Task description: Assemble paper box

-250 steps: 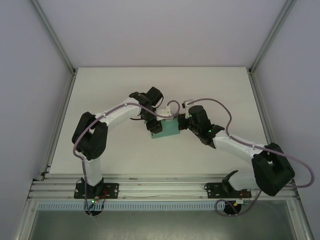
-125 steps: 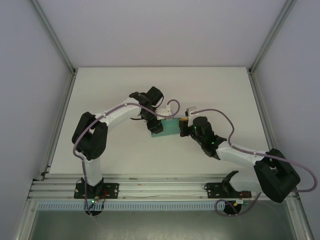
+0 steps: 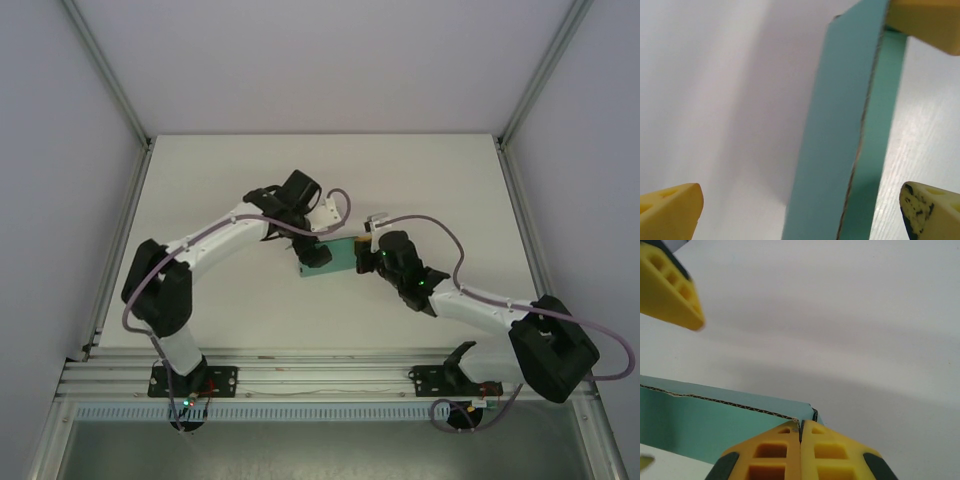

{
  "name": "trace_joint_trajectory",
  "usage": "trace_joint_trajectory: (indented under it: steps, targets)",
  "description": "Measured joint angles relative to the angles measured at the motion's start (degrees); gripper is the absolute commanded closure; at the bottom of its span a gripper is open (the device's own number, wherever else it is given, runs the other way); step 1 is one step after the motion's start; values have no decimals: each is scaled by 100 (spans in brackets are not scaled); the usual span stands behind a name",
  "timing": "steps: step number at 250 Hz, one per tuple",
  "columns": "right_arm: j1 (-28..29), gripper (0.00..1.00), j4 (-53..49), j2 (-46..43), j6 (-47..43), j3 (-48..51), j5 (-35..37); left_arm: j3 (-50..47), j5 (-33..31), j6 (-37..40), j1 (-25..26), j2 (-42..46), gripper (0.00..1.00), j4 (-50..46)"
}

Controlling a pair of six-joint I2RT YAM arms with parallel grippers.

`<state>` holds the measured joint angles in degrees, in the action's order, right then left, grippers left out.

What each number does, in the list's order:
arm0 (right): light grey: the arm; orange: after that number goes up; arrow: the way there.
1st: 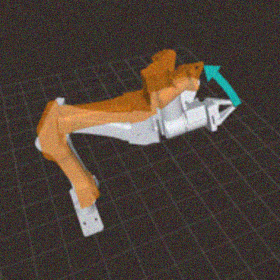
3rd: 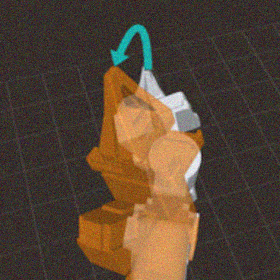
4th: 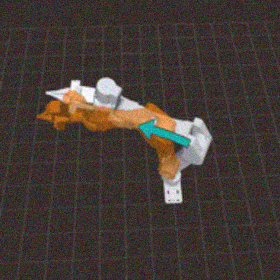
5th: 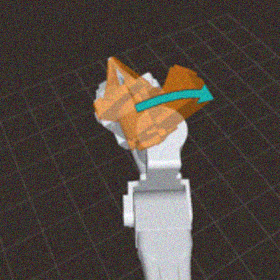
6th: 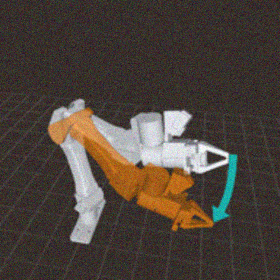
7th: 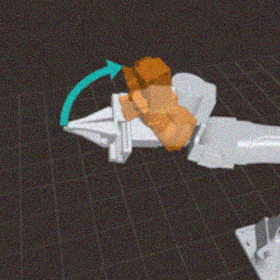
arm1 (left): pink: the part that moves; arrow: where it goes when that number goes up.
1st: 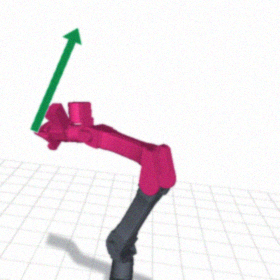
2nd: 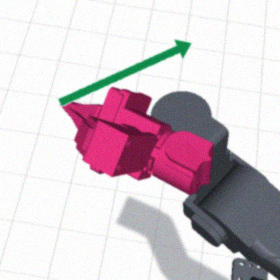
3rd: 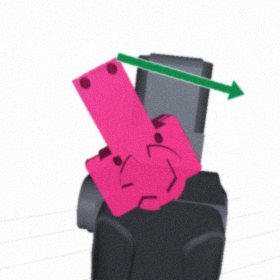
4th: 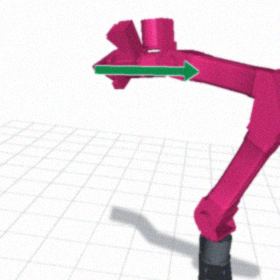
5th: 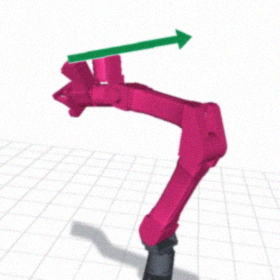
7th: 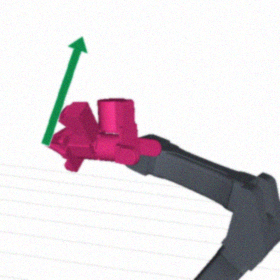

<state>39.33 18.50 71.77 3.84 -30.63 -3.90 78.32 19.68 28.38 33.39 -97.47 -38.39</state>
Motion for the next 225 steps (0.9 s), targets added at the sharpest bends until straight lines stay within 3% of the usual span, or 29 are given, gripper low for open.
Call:
trace_joint_trajectory:
  steps: [32, 75, 120, 225]
  targets:
    - [17, 100, -181, 46, 24, -129, 61, -442, -774, -708, 0, 527, 4, 153]
    - [28, 100, -420, 81, 46, -273, 111, -931, -1464, -1589, 0, 1047, 38, 197]
    - [28, 100, -553, 179, 90, -422, 116, -1038, -1394, -2031, 0, 1110, 68, 293]
    - [39, 100, -680, 179, 111, -483, 94, -1051, -1222, -2092, 0, 1014, 72, 382]
